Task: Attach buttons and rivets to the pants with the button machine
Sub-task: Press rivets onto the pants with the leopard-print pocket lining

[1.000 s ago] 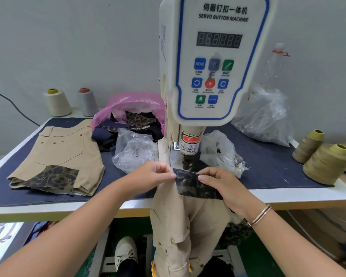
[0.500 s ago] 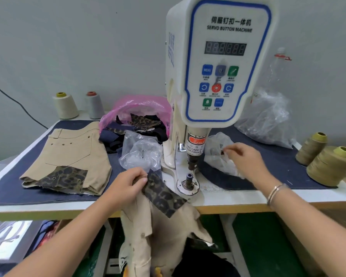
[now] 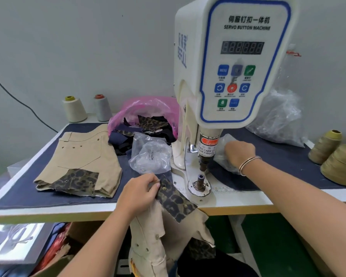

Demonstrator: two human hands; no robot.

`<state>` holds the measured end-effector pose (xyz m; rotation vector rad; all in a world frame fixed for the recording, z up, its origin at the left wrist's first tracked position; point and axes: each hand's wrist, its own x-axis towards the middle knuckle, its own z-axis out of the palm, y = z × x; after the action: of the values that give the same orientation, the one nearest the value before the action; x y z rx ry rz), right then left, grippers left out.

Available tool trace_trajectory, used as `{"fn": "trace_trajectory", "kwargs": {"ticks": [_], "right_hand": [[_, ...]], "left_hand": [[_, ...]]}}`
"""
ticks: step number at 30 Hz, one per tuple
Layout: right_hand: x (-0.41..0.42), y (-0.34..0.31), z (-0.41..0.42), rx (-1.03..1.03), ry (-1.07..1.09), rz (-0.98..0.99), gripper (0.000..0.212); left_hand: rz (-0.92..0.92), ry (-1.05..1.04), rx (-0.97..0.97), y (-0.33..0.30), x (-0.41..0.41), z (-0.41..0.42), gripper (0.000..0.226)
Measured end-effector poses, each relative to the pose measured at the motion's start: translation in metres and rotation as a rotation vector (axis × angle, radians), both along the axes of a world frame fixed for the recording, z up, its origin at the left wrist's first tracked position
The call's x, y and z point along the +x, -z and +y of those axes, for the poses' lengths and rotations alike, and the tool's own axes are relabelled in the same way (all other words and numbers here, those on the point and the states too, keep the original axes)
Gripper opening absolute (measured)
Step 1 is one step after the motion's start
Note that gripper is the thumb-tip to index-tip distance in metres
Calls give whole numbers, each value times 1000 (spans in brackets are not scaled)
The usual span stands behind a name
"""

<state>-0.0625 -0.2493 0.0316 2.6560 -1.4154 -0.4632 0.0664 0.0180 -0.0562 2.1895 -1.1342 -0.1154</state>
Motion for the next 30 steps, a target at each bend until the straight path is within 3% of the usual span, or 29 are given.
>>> {"fn": "trace_trajectory", "kwargs": {"ticks": [4,11,19,25,30], "right_hand": [[13,-3,7,20,-39,65,44],[19,-17,19,50,-48,44,39],[-5,-6,20,-82,-181,11,15],[-21,21,-6,-151,-181,-170,21],[-26,31,-20,-47,-133,-493,23]], "left_hand": [[3,-14,3,2,0,-1,8],[18,-21,8,0,0,-1,6],[32,-16,23,-3,-2,0,7],[47,-14,38,-4,-3,0,12],[61,-17,39,-5,-2,0,13]]}}
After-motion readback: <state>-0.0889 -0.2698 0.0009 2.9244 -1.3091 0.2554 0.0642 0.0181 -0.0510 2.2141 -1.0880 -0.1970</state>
